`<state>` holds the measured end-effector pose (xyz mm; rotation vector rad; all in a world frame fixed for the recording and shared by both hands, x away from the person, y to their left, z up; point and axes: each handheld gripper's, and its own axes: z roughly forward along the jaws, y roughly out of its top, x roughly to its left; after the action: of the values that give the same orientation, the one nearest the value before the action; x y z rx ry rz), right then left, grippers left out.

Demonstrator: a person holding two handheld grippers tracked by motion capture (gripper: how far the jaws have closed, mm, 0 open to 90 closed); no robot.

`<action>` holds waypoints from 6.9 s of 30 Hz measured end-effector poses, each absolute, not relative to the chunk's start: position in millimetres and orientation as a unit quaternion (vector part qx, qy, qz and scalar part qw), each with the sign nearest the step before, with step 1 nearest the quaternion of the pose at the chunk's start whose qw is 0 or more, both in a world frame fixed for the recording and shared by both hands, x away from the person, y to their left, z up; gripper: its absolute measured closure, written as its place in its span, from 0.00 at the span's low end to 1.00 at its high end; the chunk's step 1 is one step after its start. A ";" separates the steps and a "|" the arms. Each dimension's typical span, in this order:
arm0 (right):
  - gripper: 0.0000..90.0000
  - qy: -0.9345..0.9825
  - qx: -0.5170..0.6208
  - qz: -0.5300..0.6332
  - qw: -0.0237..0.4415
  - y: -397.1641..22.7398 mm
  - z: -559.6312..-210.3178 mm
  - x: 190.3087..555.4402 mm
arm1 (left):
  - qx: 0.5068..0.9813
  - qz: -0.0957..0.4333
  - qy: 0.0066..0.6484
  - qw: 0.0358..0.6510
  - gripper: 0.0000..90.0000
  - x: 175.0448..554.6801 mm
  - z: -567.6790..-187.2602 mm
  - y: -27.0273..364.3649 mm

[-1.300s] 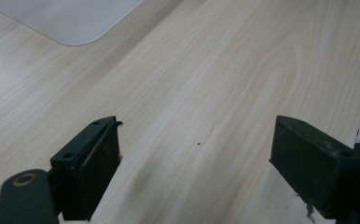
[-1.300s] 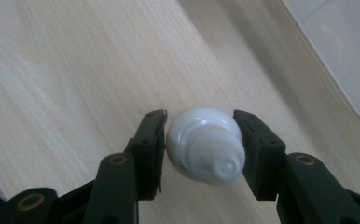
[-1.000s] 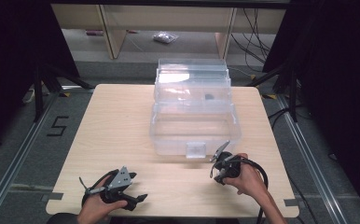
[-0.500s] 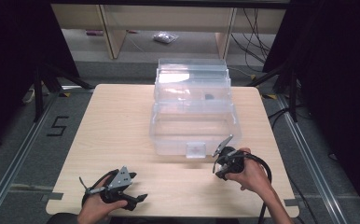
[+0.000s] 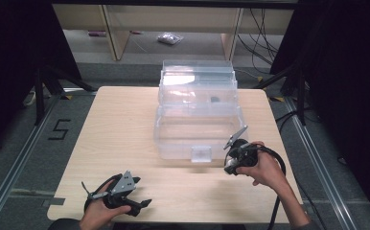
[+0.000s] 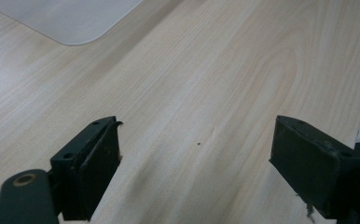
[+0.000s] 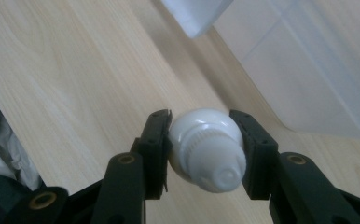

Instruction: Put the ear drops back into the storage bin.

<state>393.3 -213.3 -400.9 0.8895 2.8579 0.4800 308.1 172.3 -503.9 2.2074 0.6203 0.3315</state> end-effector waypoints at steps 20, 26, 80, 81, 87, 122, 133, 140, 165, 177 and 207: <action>0.67 0.938 0.299 0.160 0.076 -215.9 -340.4 420.7 | 0.874 0.130 0.246 0.399 0.17 308.2 -503.7 172.0; 0.67 0.934 0.310 0.160 0.074 -215.4 -333.6 429.1 | 0.873 0.131 0.245 0.400 0.17 308.2 -503.9 172.1; 0.67 0.918 0.388 0.072 0.041 -203.8 -390.6 523.9 | 0.876 0.129 0.240 0.397 0.17 308.9 -503.6 172.6; 0.67 0.914 0.399 0.066 0.036 -202.3 -391.2 523.6 | 0.876 0.129 0.240 0.397 0.17 308.9 -503.6 172.6; 0.67 0.913 0.403 0.053 0.035 -202.0 -402.9 526.5 | 0.874 0.124 0.243 0.403 0.17 308.1 -504.1 171.4; 0.67 0.920 0.390 0.009 0.019 -196.8 -431.3 535.0 | 0.874 0.124 0.241 0.403 0.17 308.0 -504.2 171.1; 0.62 0.914 0.404 0.023 0.020 -200.6 -423.2 531.7 | 0.874 0.125 0.241 0.404 0.17 308.3 -504.6 170.7; 0.52 0.915 0.401 0.045 0.031 -203.6 -416.0 531.3 | 0.874 0.124 0.242 0.404 0.17 308.3 -504.7 170.7; 0.36 0.918 0.372 0.117 0.069 -199.5 -377.3 505.5 | 0.874 0.125 0.241 0.402 0.17 308.3 -504.6 170.7; 0.33 0.919 0.362 0.138 0.074 -200.5 -370.8 491.3 | 0.874 0.126 0.241 0.403 0.17 308.4 -504.5 170.6; 0.29 0.919 0.331 0.198 0.085 -183.6 -362.6 455.8 | 0.874 0.127 0.243 0.402 0.17 308.5 -504.8 170.5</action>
<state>455.8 -183.6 -362.6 0.9880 2.7393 0.5894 308.5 170.5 -504.8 2.2084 0.6143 0.3211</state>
